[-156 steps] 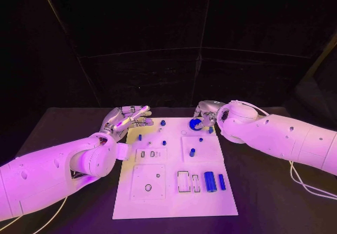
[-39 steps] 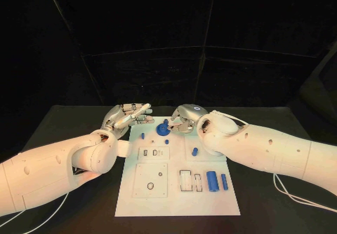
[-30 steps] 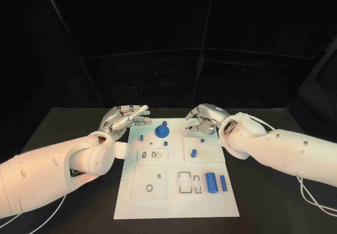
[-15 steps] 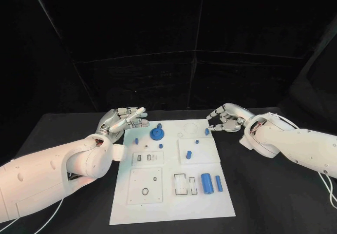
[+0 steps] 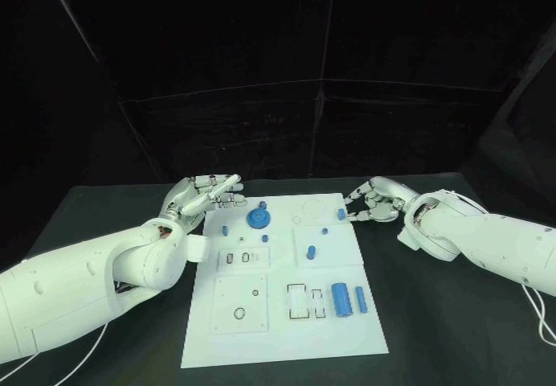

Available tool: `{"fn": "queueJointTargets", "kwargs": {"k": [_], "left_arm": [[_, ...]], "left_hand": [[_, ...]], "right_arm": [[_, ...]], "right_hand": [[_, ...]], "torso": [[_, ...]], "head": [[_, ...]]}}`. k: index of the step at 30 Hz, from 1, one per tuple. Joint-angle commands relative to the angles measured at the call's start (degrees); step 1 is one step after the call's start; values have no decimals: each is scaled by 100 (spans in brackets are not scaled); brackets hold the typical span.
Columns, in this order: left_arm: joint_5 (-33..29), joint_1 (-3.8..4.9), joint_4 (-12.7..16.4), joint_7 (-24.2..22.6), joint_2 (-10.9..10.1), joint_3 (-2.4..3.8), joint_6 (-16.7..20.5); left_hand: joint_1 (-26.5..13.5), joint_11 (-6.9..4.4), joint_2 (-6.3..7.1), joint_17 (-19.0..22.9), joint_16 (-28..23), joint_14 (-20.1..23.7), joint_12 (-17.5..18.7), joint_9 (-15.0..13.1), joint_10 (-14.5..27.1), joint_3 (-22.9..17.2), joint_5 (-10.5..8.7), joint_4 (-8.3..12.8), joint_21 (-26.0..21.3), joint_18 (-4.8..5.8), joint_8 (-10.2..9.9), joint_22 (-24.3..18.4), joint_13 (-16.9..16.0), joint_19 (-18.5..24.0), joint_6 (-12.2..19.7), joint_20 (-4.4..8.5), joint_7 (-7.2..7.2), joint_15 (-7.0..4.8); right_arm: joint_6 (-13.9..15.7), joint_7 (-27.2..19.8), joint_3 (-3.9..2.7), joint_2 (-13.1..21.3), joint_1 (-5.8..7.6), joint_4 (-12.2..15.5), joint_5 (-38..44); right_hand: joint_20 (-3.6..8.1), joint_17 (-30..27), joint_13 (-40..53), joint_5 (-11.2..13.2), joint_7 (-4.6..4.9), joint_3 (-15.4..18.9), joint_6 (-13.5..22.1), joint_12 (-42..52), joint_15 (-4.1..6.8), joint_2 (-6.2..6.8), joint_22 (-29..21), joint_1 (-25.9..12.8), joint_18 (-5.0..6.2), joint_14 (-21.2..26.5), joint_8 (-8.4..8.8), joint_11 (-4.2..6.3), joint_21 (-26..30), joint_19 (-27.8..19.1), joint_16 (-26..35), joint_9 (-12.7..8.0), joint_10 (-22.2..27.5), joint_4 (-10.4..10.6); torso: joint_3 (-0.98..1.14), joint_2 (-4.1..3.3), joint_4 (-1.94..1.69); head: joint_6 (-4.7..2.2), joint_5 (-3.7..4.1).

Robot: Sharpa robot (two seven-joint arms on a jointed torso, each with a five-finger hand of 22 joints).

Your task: Assemble the parts on the task board

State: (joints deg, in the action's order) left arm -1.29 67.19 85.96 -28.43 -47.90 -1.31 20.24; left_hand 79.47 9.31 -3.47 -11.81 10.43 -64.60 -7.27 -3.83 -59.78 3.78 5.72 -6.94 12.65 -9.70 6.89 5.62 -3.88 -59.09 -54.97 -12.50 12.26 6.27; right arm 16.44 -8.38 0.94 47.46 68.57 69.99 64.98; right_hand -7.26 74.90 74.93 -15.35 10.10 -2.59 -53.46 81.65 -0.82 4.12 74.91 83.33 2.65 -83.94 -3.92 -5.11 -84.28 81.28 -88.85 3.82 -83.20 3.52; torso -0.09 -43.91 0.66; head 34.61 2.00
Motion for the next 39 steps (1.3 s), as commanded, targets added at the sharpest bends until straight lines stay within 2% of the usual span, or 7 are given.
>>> {"fn": "queueJointTargets", "kwargs": {"k": [1,10,23,31,39], "left_arm": [[30,7,-10,-64,10,5,-82],[30,6,-32,-63,18,5,-85],[30,5,-58,-50,34,5,-99],[30,5,-59,-39,29,5,-98],[30,5,-59,-31,26,5,-100]], "left_hand": [[-8,3,-56,-5,-14,-15,32,5,-32,8,9,29,-30,-77,-15,-5,2,-35,0,-11,20,17],[-8,3,-56,-5,-14,-15,32,5,-32,8,9,29,-30,-77,-15,-5,2,-35,0,-11,20,17],[-6,1,-57,-11,-20,-16,35,5,-36,6,9,34,-33,-77,-16,-8,2,-37,-2,-11,17,15],[-6,1,-57,-11,-20,-16,35,5,-36,6,9,34,-33,-77,-16,-8,2,-37,-2,-11,17,15],[-6,1,-57,-11,-20,-16,35,5,-36,6,9,34,-33,-77,-16,-8,2,-37,-2,-11,17,15]], "right_arm": [[-200,-84,-4,-32,-13,-47,-28],[-188,-52,-4,-149,-38,-190,18],[-204,-81,-5,-342,-43,-300,27],[-227,-85,-5,-359,-44,-320,27],[-258,-50,-5,-347,-45,-326,27]], "right_hand": [[12,1151,672,27,3,-4,52,-22,-8,-5,226,39,22,-524,21,-1,28,-37,18,-6,30,-36],[6,1167,682,36,3,0,31,-11,-13,-44,239,12,20,-528,2,-3,23,-29,12,4,21,-28],[1,1192,714,49,-8,2,-50,25,-11,-140,265,-45,15,-534,-44,5,12,-10,3,22,-10,-14],[15,1210,752,162,-40,-24,-215,68,10,-226,293,-45,10,-538,-109,33,0,10,-3,39,-49,-54],[63,1227,776,272,-133,-119,-516,92,71,-339,317,-20,6,-542,-226,111,-9,26,-9,68,-72,-108]], "torso": [[-8,2,2],[-10,3,-11],[-12,7,-7],[-15,9,-4],[-11,10,-1]], "head": [[10,8],[21,13],[41,20],[38,17],[36,19]]}}
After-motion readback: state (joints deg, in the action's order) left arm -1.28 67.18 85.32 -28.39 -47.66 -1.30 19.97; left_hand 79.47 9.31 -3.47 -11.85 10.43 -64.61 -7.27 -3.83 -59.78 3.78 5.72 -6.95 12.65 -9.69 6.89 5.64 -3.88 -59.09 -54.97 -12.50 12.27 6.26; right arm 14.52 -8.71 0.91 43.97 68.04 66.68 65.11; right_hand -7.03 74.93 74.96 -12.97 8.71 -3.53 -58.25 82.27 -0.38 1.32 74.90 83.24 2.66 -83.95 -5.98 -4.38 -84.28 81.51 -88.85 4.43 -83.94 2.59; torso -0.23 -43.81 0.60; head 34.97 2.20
